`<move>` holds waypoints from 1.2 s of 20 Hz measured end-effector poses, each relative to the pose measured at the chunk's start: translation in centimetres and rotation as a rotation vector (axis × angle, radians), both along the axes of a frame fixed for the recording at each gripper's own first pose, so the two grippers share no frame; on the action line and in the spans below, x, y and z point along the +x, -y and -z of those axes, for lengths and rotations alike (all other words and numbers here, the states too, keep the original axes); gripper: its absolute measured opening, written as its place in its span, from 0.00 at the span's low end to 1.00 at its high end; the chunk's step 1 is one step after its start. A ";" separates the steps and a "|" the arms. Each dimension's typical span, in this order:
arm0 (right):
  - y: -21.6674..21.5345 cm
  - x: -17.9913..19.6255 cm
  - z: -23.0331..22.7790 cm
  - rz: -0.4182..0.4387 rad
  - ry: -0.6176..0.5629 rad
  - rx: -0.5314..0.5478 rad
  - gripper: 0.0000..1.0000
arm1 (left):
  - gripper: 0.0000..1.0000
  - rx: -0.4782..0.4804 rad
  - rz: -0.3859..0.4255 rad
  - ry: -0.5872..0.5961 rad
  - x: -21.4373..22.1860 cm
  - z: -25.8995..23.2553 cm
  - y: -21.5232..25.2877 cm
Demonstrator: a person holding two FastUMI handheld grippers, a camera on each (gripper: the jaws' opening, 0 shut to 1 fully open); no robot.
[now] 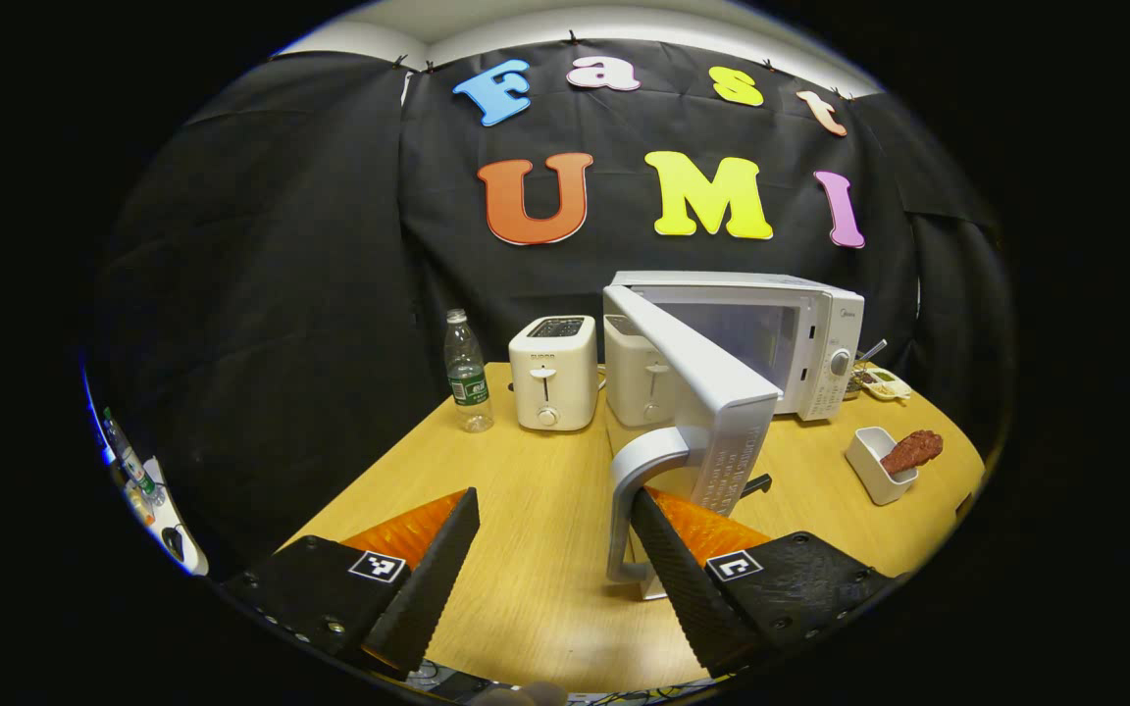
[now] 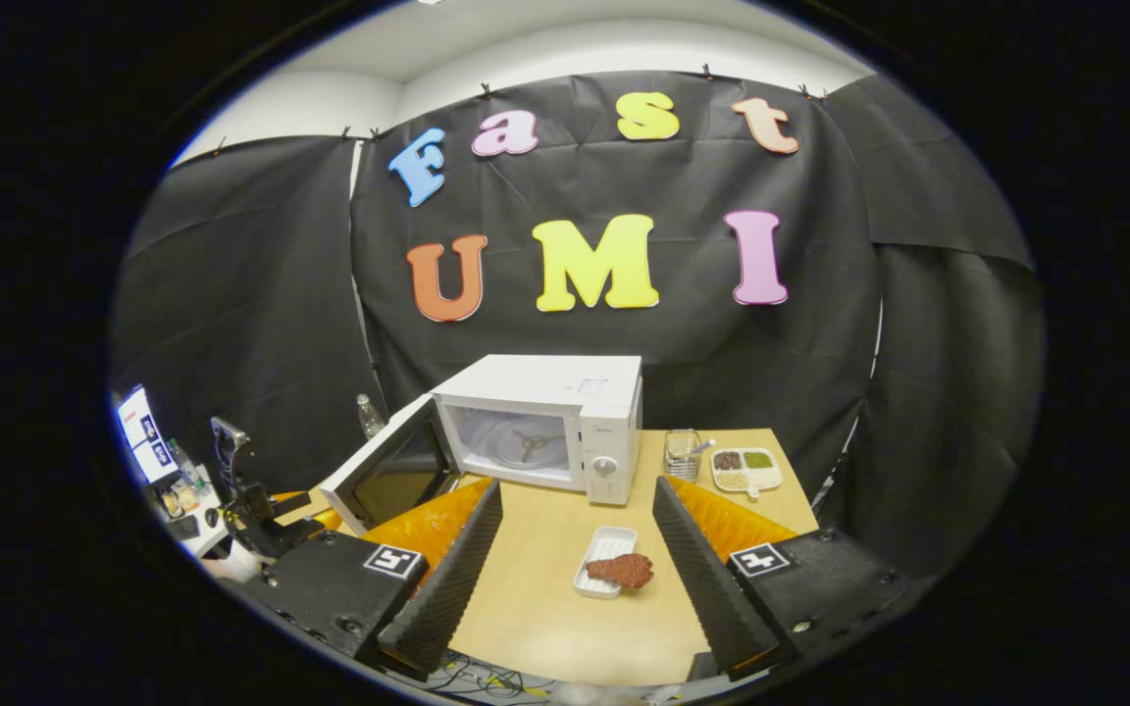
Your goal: Open the microwave oven with the left hand, put the food in, and close the microwave oven.
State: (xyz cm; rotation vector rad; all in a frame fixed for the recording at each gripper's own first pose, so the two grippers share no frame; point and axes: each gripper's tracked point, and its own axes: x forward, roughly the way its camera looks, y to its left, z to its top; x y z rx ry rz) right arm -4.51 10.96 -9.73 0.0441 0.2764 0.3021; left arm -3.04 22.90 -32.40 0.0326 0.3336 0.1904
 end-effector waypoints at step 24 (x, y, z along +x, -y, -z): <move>5.8 8.4 25.0 -0.002 -0.586 0.310 0.87 | 0.95 -0.078 0.012 0.085 -3.3 -10.0 9.4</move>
